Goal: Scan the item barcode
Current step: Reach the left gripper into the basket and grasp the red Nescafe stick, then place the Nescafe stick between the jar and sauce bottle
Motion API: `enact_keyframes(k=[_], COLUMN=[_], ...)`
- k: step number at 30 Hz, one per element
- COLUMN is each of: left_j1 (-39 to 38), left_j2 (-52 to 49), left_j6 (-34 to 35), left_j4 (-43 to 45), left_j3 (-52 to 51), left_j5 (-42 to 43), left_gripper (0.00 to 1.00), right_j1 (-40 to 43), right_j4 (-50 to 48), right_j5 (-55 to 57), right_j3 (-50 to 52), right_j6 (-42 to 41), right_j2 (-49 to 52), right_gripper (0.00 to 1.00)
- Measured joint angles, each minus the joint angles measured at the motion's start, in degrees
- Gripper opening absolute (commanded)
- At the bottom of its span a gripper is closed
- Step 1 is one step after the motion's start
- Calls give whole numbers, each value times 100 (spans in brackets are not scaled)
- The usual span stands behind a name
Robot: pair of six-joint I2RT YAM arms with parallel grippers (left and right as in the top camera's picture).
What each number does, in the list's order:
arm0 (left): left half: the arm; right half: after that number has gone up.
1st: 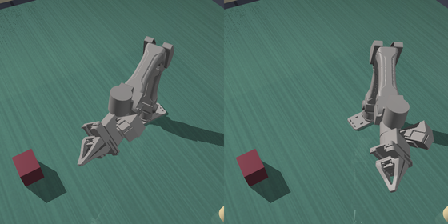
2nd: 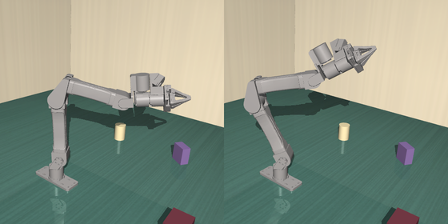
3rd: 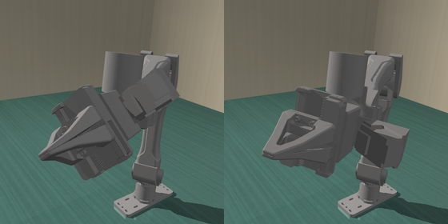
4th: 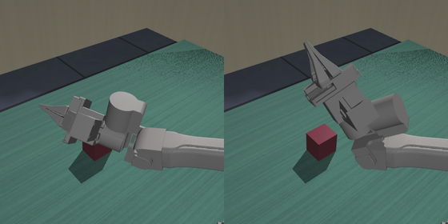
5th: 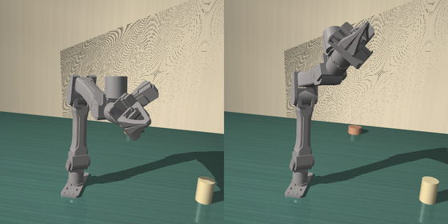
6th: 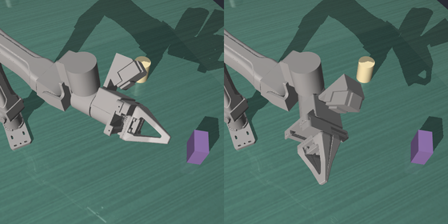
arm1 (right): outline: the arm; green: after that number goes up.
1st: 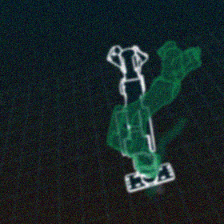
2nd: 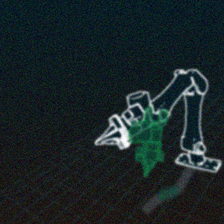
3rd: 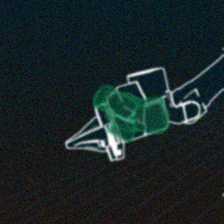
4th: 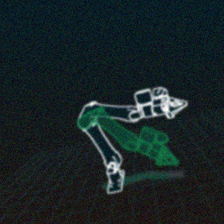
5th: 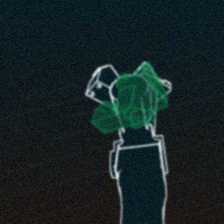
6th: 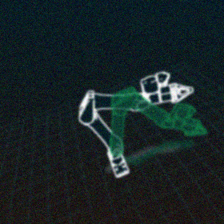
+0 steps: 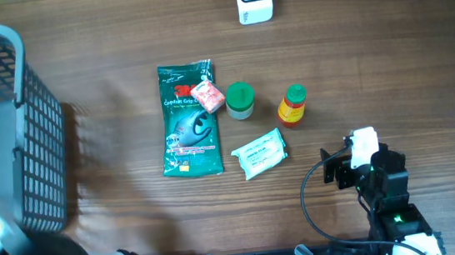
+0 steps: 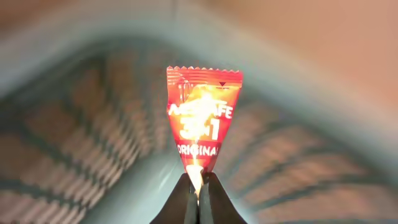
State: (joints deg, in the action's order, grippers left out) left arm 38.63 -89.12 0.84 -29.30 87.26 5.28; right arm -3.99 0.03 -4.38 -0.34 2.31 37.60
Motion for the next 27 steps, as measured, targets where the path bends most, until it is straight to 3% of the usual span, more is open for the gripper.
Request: enact_keyframes(k=[6, 10, 13, 16, 21, 27], left_j1=[-1705, -3377, -4468, -5729, -7123, -7702], left_j2=[2251, 2354, 2190, 1939, 1097, -247], left_j6=[555, 1049, 1593, 1731, 1104, 1027], left_j4=[-710, -1700, -1976, -1670, -553, 496], left_j3=[236, 186, -127, -782, -1591, -1639], left_j5=[573, 839, 874, 876, 879, 879], left_gripper=[4, 4, 4, 4, 4, 4], right_j1=[0, 0, 0, 0, 0, 0], right_j4=[2, 2, 2, 2, 0, 0], right_j5=[0, 0, 0, 0, 0, 0], right_j3=[0, 0, 0, 0, 0, 0], right_j6=[0, 0, 0, -2, 0, 0], right_j2=[0, 0, 0, 0, 0, 0], right_gripper=[100, 100, 100, 100, 100, 100])
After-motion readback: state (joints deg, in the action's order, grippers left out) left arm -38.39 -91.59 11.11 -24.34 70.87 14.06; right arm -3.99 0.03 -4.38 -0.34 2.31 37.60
